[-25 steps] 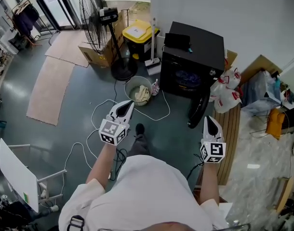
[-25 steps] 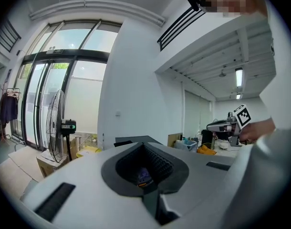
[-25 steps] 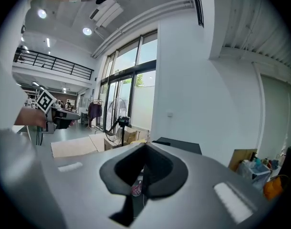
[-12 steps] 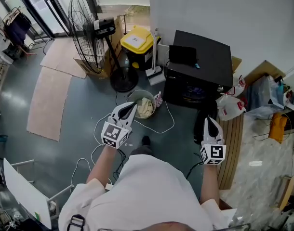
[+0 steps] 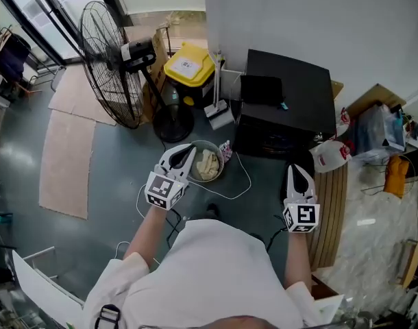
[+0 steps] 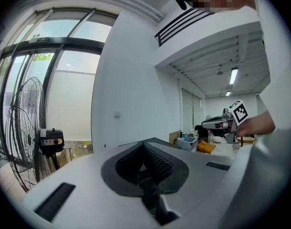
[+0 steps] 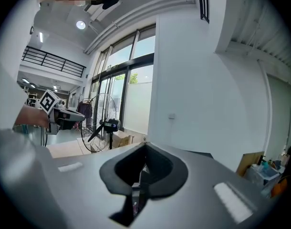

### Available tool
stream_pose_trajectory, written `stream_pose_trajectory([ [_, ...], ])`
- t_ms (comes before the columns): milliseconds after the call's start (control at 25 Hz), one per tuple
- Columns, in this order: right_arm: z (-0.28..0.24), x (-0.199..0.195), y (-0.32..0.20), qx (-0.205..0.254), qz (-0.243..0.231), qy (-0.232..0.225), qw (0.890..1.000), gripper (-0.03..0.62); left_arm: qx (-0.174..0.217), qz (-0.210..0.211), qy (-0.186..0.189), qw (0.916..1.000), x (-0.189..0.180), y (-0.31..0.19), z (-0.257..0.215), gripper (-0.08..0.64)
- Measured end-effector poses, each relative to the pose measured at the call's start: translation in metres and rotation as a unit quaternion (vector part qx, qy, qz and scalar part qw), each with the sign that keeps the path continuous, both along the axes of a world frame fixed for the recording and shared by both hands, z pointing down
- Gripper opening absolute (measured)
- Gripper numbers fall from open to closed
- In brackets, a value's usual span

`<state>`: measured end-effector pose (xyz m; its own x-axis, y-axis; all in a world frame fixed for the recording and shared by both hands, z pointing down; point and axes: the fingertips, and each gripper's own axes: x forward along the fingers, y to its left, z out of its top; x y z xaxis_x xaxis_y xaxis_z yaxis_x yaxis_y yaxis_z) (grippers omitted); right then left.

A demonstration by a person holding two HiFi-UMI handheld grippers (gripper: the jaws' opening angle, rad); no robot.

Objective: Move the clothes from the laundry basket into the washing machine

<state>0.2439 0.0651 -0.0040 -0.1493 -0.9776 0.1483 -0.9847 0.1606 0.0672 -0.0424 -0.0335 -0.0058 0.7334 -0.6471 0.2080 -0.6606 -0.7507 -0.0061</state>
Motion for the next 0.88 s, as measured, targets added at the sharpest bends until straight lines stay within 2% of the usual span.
stream_pose_trajectory([
  [240,0.013,-0.006,-0.025,-0.017,0.001,-0.003,1.000,0.011,-0.014,-0.007,-0.003,0.9999,-0.007,-0.026,0.009,0.006],
  [480,0.019,-0.009,-0.053,-0.029,-0.032,0.003,0.999,0.011,-0.025,-0.030,-0.006,0.9992,-0.011,-0.034,0.017,0.006],
  [640,0.018,-0.003,-0.074,-0.027,-0.066,0.003,0.997,0.011,-0.033,-0.059,0.000,0.9977,-0.004,-0.032,0.021,0.006],
  [880,0.020,0.004,-0.098,-0.030,-0.131,0.000,0.991,0.011,-0.036,-0.125,0.015,0.9914,0.007,-0.024,0.023,0.006],
])
